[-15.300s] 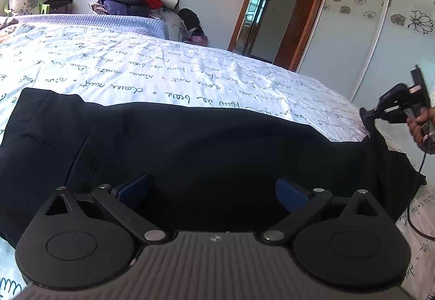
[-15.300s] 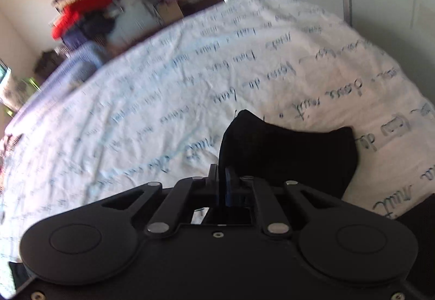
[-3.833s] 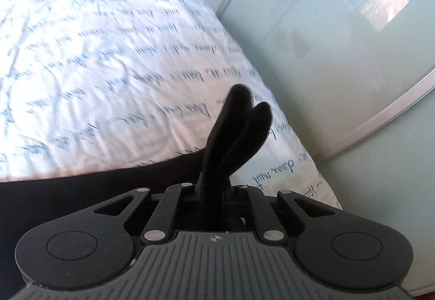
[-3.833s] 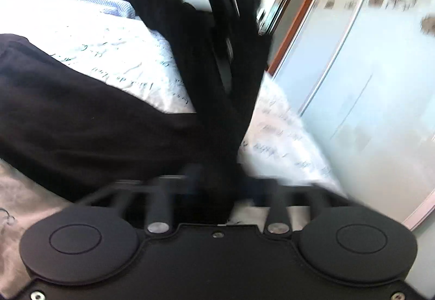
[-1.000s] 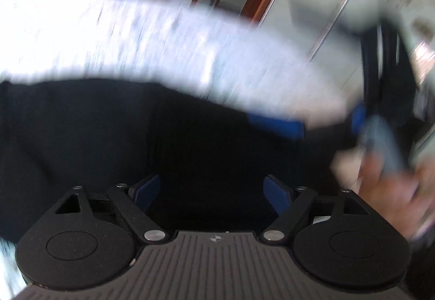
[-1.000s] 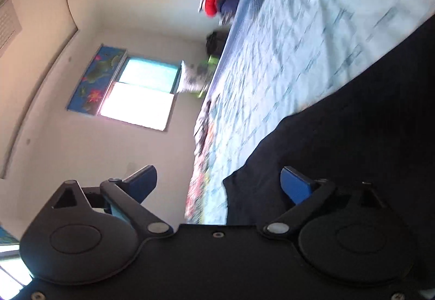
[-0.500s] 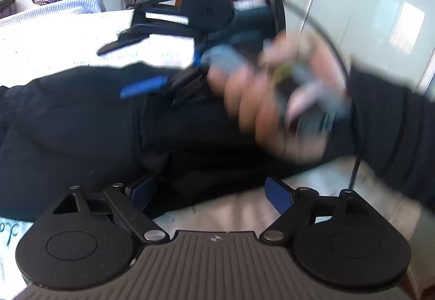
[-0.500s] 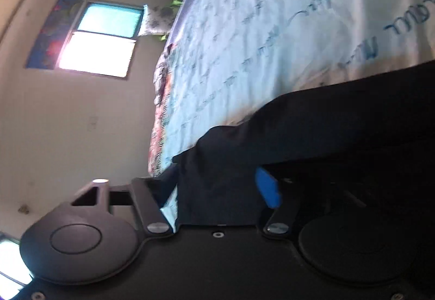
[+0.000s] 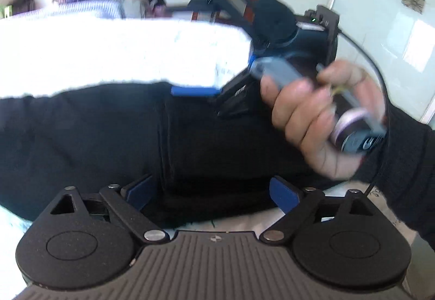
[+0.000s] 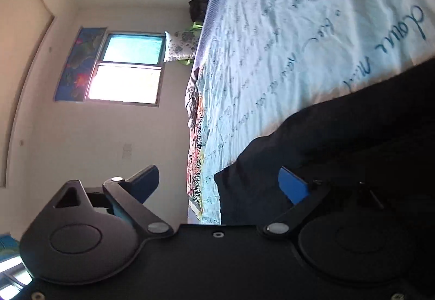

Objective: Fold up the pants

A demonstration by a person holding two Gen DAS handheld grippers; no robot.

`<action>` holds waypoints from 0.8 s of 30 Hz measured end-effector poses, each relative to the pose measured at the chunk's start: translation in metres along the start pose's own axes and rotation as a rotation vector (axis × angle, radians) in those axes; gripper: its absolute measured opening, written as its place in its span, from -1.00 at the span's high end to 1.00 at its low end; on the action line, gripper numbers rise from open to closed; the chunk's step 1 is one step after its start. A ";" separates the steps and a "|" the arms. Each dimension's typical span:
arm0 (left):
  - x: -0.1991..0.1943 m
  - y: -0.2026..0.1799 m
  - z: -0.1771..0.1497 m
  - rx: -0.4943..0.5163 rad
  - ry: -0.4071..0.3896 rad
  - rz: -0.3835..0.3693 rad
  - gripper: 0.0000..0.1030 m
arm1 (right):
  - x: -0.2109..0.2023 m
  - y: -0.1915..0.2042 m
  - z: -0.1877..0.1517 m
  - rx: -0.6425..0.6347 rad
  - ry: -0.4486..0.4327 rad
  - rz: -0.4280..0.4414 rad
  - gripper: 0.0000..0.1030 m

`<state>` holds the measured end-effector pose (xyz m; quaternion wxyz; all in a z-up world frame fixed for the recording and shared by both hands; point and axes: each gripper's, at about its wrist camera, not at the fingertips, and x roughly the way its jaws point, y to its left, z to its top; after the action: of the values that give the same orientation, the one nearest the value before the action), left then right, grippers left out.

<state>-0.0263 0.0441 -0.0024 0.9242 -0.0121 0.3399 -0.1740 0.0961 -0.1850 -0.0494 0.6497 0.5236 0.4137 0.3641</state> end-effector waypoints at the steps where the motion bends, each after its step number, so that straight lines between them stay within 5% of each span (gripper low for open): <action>1: 0.004 -0.001 0.000 0.021 0.003 0.029 -0.98 | 0.005 0.000 -0.003 -0.011 0.011 -0.001 -0.90; 2: 0.013 0.000 -0.004 0.028 0.034 0.054 -1.00 | 0.011 -0.007 -0.004 -0.005 0.021 -0.032 -0.89; 3: 0.030 0.003 -0.008 0.014 0.119 0.064 -1.00 | 0.018 -0.016 -0.005 0.001 0.032 -0.080 -0.57; 4: 0.035 0.007 -0.012 0.023 0.137 0.066 -1.00 | 0.023 -0.019 -0.006 -0.019 0.020 -0.117 -0.46; 7: 0.003 0.015 -0.004 0.003 0.091 0.043 -0.87 | 0.020 -0.005 -0.010 -0.037 0.014 -0.136 -0.73; 9: -0.027 0.035 0.000 -0.074 0.010 -0.006 -0.91 | 0.014 0.018 -0.019 -0.137 0.009 -0.154 -0.74; 14: -0.083 0.116 -0.005 -0.390 -0.067 -0.021 -0.90 | 0.016 0.058 -0.060 -0.369 0.009 -0.206 -0.74; 19: -0.118 0.203 -0.021 -0.702 -0.133 0.014 -0.90 | 0.043 0.084 -0.122 -0.731 0.050 -0.371 -0.74; 24: -0.103 0.297 -0.020 -1.004 -0.109 -0.122 -0.89 | 0.073 0.091 -0.150 -0.856 0.162 -0.376 -0.74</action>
<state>-0.0187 0.3585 0.0045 0.8088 -0.4838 0.3317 -0.0419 -0.0168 -0.0453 0.0118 0.8274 0.0949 0.3635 0.4174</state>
